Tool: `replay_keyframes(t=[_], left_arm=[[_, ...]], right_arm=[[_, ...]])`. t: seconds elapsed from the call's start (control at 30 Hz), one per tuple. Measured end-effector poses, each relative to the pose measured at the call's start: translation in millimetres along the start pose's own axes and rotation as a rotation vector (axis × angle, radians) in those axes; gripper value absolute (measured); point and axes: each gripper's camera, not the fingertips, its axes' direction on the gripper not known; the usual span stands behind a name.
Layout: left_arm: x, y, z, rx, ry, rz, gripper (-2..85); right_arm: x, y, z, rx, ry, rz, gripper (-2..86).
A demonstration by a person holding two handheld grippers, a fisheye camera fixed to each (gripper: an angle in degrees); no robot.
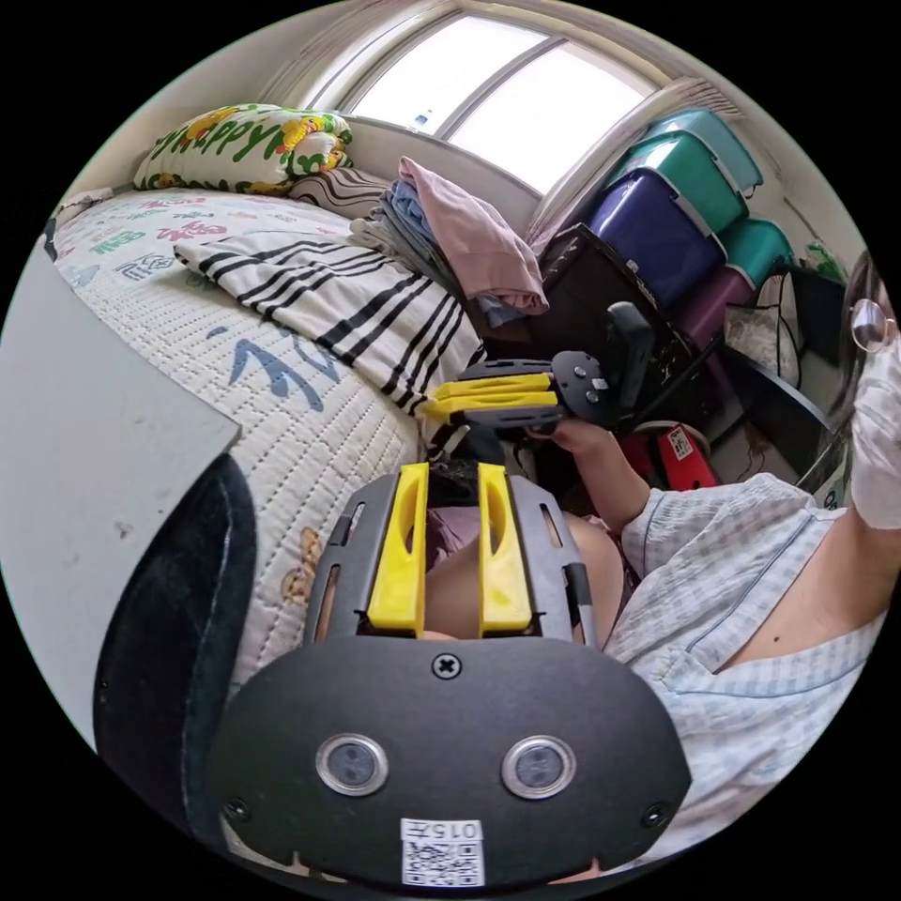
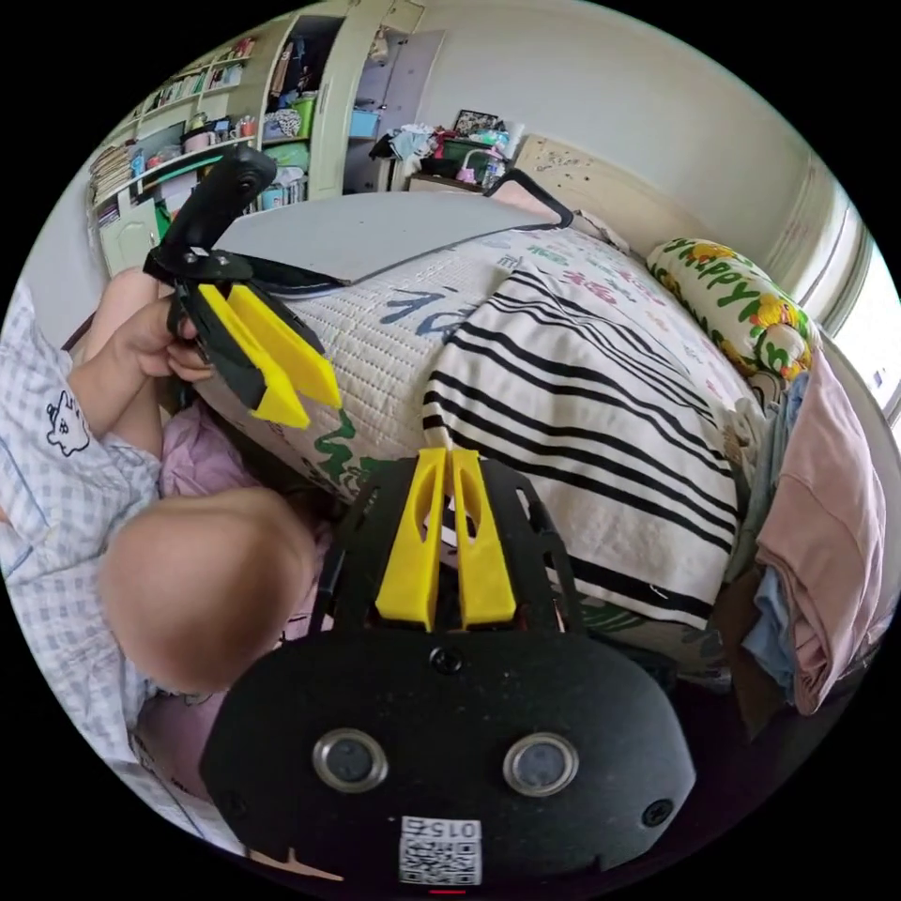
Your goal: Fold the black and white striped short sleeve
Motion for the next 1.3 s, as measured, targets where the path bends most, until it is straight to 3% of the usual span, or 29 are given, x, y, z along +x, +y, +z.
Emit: replay_keyframes(t=[0.2, 0.37, 0.47, 0.6, 0.7, 0.9, 1.0, 1.1, 1.3], left_arm=[[3.1, -10.0, 6.1, -0.003, 0.0, -0.011, 8.7], [-0.2, -56.9, 12.8, 0.037, -0.019, -0.022, 10.8], [-3.3, -79.2, 20.0, 0.066, 0.025, -0.041, 11.9], [-9.8, -90.7, 16.0, 0.127, 0.114, -0.105, 13.3], [-9.6, -99.6, 6.2, 0.228, 0.155, -0.186, 14.8], [-2.6, -125.1, 7.0, 0.307, 0.019, -0.324, 6.3], [-3.0, -128.2, -4.4, 0.327, 0.056, -0.342, 2.7], [7.0, -117.7, -40.6, 0.386, 0.11, -0.297, 0.4], [31.9, -80.0, -216.8, 0.682, 0.112, -0.197, -0.8]], right_arm=[[65.0, 38.6, -56.5, 0.193, -0.055, 0.286, -0.8], [147.0, 111.3, -131.3, 0.632, -0.204, 0.616, -0.9], [174.0, 149.6, -148.2, 0.749, -0.269, 0.721, -0.9], [172.8, 169.6, -150.8, 0.681, -0.178, 0.711, -0.9], [173.5, 182.3, -144.7, 0.67, -0.236, 0.697, -0.9], [173.7, 194.5, -141.8, 0.735, -0.323, 0.689, -0.9], [172.1, 197.3, -141.6, 0.736, -0.343, 0.706, -0.8], [170.1, 203.3, -153.0, 0.775, -0.394, 0.726, -0.8], [152.5, 204.2, -216.6, 1.011, -0.416, 0.674, -0.7]])
